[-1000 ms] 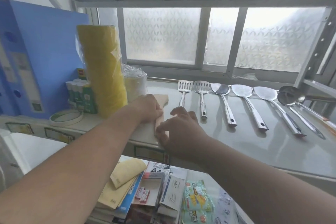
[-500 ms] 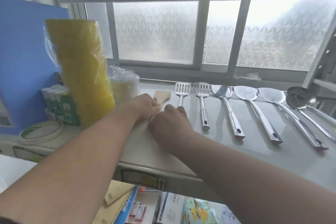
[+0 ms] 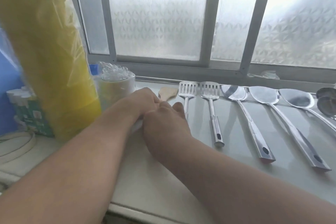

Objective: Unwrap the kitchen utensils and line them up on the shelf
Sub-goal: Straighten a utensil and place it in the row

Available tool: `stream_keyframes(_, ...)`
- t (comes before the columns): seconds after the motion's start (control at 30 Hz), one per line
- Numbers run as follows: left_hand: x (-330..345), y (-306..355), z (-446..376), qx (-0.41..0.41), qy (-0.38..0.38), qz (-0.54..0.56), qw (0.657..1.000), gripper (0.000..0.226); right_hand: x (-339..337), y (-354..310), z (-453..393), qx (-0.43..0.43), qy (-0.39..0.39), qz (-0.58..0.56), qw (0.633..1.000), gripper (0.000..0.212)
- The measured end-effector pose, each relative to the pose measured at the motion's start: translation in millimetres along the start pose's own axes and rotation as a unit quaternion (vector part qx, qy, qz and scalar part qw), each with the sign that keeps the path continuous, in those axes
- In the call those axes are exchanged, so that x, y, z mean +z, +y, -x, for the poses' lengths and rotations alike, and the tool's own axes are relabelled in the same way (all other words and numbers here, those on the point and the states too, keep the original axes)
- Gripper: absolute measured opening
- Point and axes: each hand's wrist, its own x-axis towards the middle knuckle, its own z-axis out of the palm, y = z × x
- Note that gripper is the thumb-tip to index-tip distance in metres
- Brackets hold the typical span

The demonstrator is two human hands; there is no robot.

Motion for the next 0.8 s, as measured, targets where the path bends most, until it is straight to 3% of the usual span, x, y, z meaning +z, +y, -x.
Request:
stream_keyframes(0.27, 5, -4, -3, 0.000, 0.012, 0.047, 0.999, 0.015, -4, 1, 5, 0.025, -0.023, -0.027, 0.999, 0.033)
stream_keyframes(0.4, 6, -6, -6, -0.008, 0.015, 0.046, 0.999, 0.024, -3, 3, 4, 0.025, -0.014, -0.018, 0.999, 0.033)
stream_keyframes(0.5, 7, -4, -7, -0.010, 0.023, 0.036, 0.999, 0.015, -1, 3, 3, 0.024, -0.012, -0.003, 1.000, 0.032)
stream_keyframes(0.8, 10, -10, -15, -0.010, 0.022, 0.008, 1.000, 0.020, 6, 9, -4, 0.004, 0.010, 0.016, 1.000, 0.033)
